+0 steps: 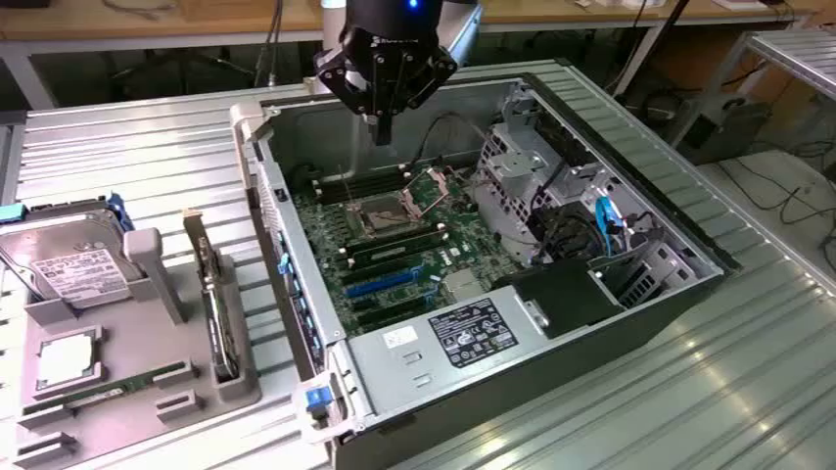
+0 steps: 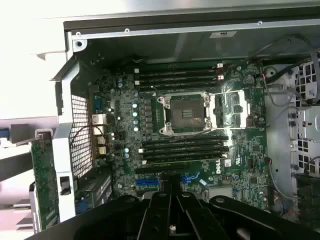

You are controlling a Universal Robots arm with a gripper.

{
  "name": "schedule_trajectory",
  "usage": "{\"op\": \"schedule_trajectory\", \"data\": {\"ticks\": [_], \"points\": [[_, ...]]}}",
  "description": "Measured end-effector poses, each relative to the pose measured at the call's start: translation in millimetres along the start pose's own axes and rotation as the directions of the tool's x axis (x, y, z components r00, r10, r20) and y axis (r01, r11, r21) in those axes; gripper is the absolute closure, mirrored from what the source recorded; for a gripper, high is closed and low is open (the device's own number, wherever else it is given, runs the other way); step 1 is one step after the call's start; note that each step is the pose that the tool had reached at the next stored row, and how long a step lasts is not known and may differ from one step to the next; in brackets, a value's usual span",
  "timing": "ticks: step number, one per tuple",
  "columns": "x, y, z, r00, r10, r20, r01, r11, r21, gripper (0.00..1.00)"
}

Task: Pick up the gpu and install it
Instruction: 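Reach for the gpu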

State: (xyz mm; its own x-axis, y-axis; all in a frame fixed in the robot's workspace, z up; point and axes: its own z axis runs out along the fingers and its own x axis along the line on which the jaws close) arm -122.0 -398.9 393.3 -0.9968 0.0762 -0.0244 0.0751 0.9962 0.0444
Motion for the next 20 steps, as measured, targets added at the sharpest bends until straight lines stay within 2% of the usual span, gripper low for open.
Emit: {"op": "schedule_trajectory", "data": {"ticks": [12, 17, 20], "points": [[1.8, -0.9, -0.2, 1.0000, 0.000, -0.0001, 0.000, 1.0000, 0.0004, 0.89], [19.6, -8.4, -0.8, 1.0000, 0.000, 0.0000, 0.000, 1.0000, 0.0001, 0.89], [37.3, -15.8, -1.6, 1.0000, 0.000, 0.0001, 0.000, 1.0000, 0.0002, 0.89]]}}
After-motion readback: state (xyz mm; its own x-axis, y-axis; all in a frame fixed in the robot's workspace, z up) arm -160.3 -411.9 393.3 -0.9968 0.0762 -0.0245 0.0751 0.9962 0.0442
